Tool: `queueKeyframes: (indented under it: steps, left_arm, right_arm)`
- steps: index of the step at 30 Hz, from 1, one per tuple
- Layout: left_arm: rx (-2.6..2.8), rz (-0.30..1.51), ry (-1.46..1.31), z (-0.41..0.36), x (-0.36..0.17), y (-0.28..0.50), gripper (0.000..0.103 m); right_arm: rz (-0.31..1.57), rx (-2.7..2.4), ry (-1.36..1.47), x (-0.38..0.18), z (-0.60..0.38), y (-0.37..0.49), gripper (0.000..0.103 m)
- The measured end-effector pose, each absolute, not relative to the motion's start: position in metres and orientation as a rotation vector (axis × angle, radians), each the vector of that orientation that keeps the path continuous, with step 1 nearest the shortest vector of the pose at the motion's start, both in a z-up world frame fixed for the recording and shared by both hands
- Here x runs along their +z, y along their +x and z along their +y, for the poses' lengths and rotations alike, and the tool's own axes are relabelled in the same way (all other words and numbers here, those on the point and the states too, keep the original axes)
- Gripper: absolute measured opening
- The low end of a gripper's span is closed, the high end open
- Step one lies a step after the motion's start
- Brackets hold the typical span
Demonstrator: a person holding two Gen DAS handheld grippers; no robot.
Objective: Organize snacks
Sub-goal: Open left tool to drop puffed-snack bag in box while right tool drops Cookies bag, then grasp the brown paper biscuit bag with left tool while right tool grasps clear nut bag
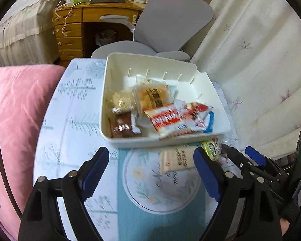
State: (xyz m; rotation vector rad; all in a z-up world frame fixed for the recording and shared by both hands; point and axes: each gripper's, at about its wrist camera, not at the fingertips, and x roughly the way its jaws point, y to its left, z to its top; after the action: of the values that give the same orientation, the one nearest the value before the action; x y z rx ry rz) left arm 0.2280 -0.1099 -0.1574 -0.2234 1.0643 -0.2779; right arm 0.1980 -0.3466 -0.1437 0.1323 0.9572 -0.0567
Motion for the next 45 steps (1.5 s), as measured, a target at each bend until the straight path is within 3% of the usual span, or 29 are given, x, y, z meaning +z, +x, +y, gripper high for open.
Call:
queueKeyframes:
  steps: [21, 31, 40, 45]
  left_arm:
    - [-0.027, 1.219, -0.53, -0.187, -0.212, 0.166, 0.086]
    - [0.18, 1.246, -0.674, -0.193, -0.25, 0.188, 0.086]
    - [0.221, 1.259, -0.753, -0.213, -0.288, 0.215, 0.086]
    - [0.287, 1.285, -0.768, -0.214, -0.303, 0.227, 0.086]
  right_arm:
    - [1.031, 0.174, 0.044, -0.163, -0.43, 0.167, 0.078]
    - [1.052, 0.28, -0.14, -0.192, -0.427, 0.163, 0.078]
    - [0.908, 0.392, -0.442, -0.22, -0.404, 0.156, 0.078]
    - [0.927, 0.451, -0.465, -0.237, -0.396, 0.161, 0.078]
